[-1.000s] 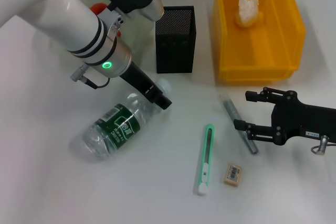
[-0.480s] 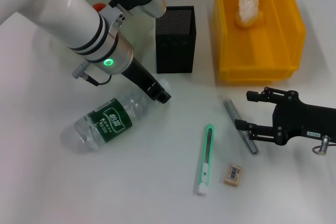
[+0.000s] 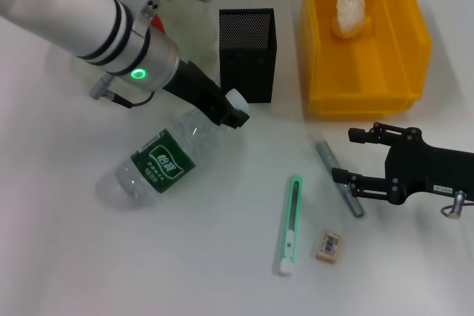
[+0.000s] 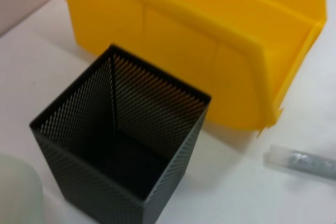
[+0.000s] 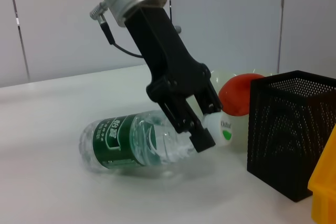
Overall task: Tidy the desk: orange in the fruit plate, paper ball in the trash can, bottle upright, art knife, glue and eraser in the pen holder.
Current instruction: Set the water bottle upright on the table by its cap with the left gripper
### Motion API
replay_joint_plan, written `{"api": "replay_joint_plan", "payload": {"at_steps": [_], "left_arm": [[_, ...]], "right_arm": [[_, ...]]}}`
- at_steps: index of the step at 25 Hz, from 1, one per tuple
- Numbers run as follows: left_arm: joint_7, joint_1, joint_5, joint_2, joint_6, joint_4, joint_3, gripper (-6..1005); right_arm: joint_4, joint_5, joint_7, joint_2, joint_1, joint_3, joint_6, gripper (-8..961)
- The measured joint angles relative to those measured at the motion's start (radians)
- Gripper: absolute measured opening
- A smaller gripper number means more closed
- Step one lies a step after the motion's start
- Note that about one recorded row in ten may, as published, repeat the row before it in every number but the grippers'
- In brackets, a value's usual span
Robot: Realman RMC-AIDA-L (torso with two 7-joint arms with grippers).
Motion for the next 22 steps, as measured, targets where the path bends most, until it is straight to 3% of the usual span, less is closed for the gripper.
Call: {"api": "replay_joint_plan", "payload": {"at_steps": [4, 6, 10, 22], "left_arm": [[0.012, 0.010, -0.010, 0.000, 0.012, 0.018, -0.011, 444], [0.076, 0.063, -0.070, 0.000, 0.065, 0.099, -0.084, 444], [0.140, 0.108, -0.122, 0.002, 0.108, 0.155, -0.148, 444], [0.270, 0.181, -0.246, 0.005, 0.195, 0.205, -0.271, 443]], "right_arm": [[0.000, 0.003, -0.002, 0.000, 0.000, 0.000, -0.006, 753], [0.000, 0.003, -0.002, 0.002, 0.000, 0.000, -0.007, 753], [0.000, 0.002, -0.003, 0.005, 0.000, 0.000, -0.007, 753], [0.000, 0.004, -0.003, 0.006, 0.001, 0.000, -0.012, 753]]}}
